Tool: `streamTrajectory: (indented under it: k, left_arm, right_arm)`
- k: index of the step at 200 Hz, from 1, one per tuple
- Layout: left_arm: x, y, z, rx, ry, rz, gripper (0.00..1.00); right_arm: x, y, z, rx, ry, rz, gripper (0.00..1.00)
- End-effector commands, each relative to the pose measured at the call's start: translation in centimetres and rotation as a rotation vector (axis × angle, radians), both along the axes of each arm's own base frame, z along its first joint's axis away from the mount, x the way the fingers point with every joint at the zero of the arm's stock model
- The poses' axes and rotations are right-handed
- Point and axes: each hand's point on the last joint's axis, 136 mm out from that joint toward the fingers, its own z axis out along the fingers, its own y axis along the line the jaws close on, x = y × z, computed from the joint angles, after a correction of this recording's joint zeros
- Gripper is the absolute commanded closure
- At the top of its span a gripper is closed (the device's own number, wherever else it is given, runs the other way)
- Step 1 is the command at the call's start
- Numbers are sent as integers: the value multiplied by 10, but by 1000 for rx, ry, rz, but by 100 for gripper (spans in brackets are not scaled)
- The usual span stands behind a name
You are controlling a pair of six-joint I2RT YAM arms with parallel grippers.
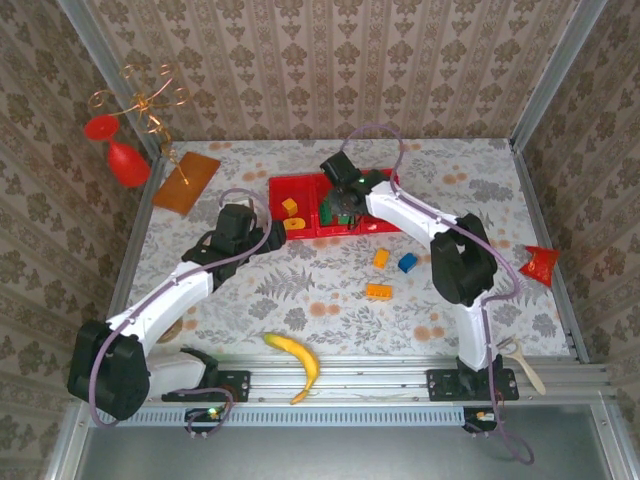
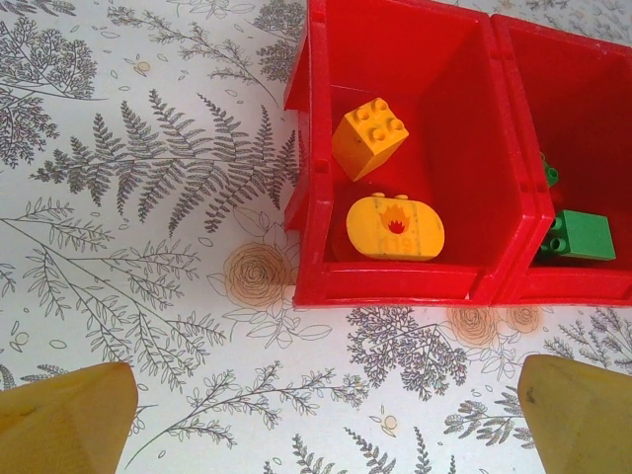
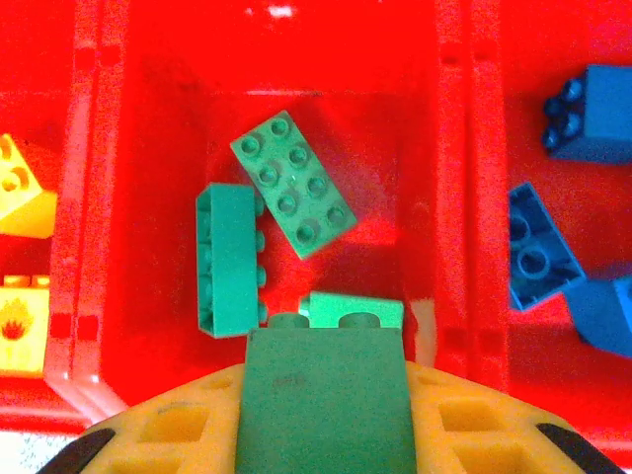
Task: Sort the legos into containers by color
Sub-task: Place the lego in the container.
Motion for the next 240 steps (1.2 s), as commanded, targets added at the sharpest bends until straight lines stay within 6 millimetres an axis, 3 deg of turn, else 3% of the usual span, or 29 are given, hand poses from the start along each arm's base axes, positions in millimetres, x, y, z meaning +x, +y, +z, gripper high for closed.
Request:
streamTrajectory:
  k: [1,67,110,139,198,240]
  left_arm:
    - [-1,5,6,-17,-12,17,0]
    - [-1,5,7,-18,-12,15,0]
    - [-2,4,7,-19,-11,4,0]
    - [-2,4,7,-13,-14,-4,0]
    - [-4,-4,13,-7,-34,-53,0]
    - [-8,-22,15,3,-43,-108,0]
  right_arm:
    - [9,-2,-4,-49,9,21,76]
    - [28,4,-13,-50,11,23,73]
    - [34,-3,-11,-50,5,0,56]
    - [34,-6,2,-41,-16,-2,47]
    - [21,-16,47,-11,-86,-12,42]
    - [-5,-50,71,-8,-136,-86,32]
